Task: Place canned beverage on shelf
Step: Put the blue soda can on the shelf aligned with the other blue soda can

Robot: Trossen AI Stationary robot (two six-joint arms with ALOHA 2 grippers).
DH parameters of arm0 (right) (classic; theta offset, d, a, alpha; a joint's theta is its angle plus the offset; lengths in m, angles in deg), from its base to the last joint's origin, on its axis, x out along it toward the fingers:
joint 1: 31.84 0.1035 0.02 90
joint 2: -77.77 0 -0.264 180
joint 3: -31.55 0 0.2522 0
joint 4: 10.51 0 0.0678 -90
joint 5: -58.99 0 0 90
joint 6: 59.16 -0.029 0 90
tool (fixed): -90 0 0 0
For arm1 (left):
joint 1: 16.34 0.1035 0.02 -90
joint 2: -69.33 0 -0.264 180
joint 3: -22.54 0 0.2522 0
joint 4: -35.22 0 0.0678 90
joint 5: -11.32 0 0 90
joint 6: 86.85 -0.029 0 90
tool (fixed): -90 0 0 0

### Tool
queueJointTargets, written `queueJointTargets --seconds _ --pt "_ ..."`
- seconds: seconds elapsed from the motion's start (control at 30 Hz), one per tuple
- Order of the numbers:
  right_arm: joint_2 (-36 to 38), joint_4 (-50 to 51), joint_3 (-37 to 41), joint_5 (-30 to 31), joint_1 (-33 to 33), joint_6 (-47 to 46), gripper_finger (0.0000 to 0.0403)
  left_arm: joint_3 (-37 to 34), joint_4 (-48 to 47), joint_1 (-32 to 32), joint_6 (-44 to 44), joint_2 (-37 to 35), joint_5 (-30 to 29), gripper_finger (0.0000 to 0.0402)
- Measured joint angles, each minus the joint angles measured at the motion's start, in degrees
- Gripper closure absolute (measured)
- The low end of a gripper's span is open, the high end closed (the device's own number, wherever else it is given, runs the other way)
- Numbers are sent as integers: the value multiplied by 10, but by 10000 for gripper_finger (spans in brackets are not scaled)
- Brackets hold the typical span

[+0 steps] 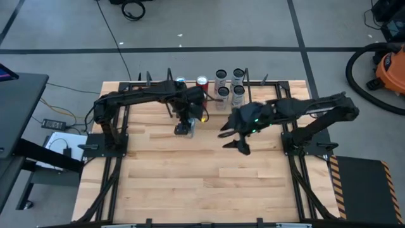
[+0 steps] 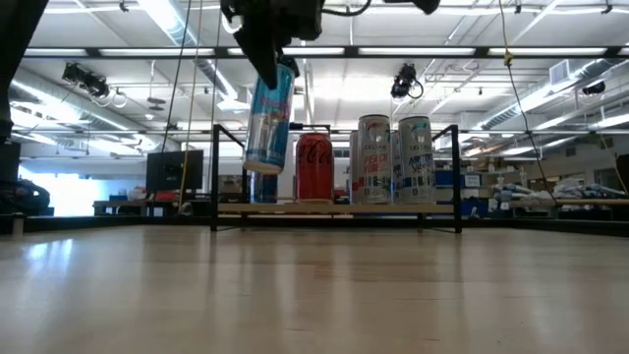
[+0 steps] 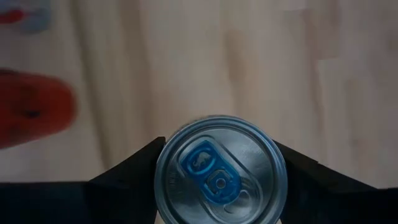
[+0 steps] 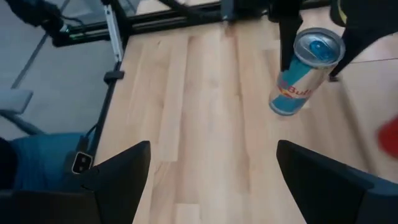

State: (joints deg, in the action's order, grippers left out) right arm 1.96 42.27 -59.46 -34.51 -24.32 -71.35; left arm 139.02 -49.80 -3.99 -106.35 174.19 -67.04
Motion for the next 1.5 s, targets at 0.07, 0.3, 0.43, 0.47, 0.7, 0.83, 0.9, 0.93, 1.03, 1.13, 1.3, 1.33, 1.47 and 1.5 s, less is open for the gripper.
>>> queueJointTargets --seconds 0.07,0.3,0.43,0.47,0.7,0.83,0.9,0.93,1.03,1.13,1.3,1.33,1.47,1.5 --pt "26 14 0 16 -3 3 45 0 1 16 -19 0 -9 162" --pt "103 60 0 70 -3 8 45 0 -2 71 -68 0 -8 162" --pt "129 83 0 72 -3 19 45 0 7 104 -97 0 -7 162" --pt "132 85 0 75 -3 19 45 0 11 113 -102 0 -7 162" --pt "137 89 0 101 -3 27 45 0 14 170 -130 0 -7 162" --pt "131 101 1 101 -3 30 45 0 16 184 -151 0 10 162" --pt "131 104 1 102 -3 30 45 0 17 185 -159 3 19 162" --pt "132 104 1 107 -3 29 45 0 19 186 -161 5 23 162" --pt "133 104 1 128 -3 28 45 -8 35 189 -172 9 28 162" --pt "134 104 1 142 -3 28 45 -30 48 197 -172 9 26 162" --pt "134 105 1 142 -3 28 45 -78 74 217 -171 9 24 162" --pt "134 105 1 142 -3 29 45 -84 88 220 -169 8 24 162" --pt "134 105 1 142 -3 30 45 -86 108 225 -178 8 13 162" --pt "134 105 1 142 -3 32 45 -86 111 225 -184 8 8 162"
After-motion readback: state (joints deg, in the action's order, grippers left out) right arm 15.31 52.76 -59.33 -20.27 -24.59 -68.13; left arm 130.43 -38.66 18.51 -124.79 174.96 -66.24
